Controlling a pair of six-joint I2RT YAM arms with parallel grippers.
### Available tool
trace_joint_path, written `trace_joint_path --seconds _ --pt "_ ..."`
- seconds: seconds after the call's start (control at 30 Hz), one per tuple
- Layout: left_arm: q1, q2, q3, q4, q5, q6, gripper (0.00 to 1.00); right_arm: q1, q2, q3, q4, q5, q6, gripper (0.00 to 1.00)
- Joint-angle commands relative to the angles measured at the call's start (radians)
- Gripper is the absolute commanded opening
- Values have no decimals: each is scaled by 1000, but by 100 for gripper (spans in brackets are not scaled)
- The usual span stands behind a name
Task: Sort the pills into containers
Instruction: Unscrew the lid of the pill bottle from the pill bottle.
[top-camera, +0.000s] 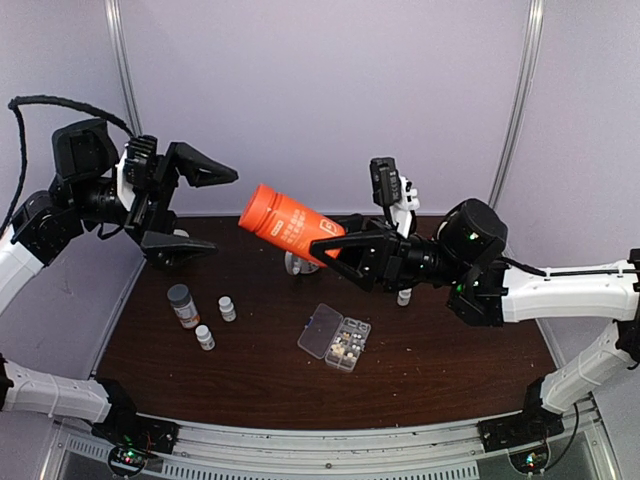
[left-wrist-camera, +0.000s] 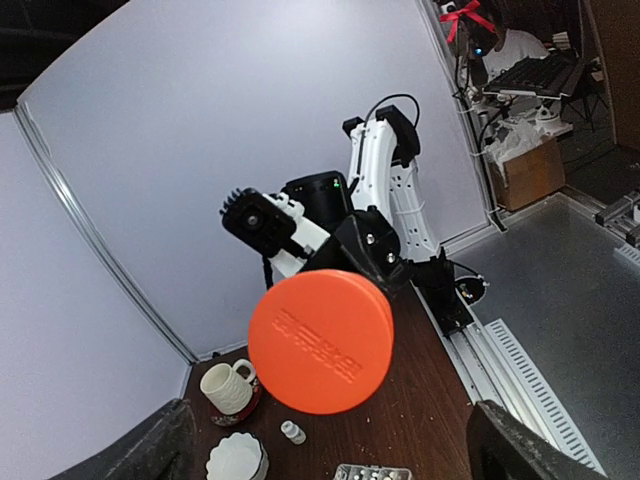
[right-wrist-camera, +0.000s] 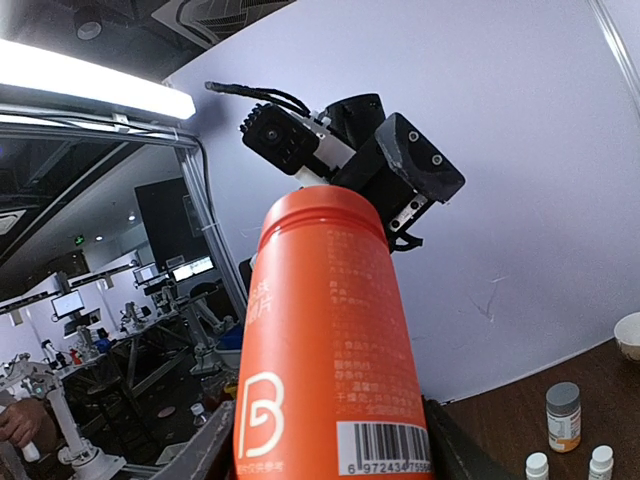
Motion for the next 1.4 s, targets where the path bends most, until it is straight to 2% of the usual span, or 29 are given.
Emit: trace_joint_path --seconds 0.0,0.27,0.47,0.6,0.7,0.9,1.0,1.07,1.17,1.2,1.3,1.37 --pt "-15 -11 18 1 74 125 98 -7 11 48 111 -53 103 4" --pt "-66 32 34 10 25 131 97 -7 42 81 66 -62 83 0" --pt "-71 49 30 107 -43 46 97 -7 51 84 22 -77 53 0" --pt "-73 54 38 108 -27 36 97 -7 49 86 -30 -70 25 0" --pt "-73 59 46 73 -11 59 89 -7 44 88 -58 -68 7 0" --pt "-73 62 54 20 10 102 67 -7 51 100 -93 -71 -13 0" --pt "-74 67 63 -11 14 122 64 -7 54 105 -91 -75 -11 0" --pt "-74 69 67 -32 15 132 66 -7 55 109 -96 -76 -13 0" --pt "-74 65 65 -52 11 148 83 -7 54 109 -101 -77 -14 0" --pt "-74 61 60 -55 9 153 85 -7 54 110 -104 -77 -14 0" --pt "-74 55 54 -66 4 167 83 -7 56 110 -104 -79 -16 0" --pt "-74 55 55 -74 -1 172 76 -7 58 113 -105 -79 -16 0"
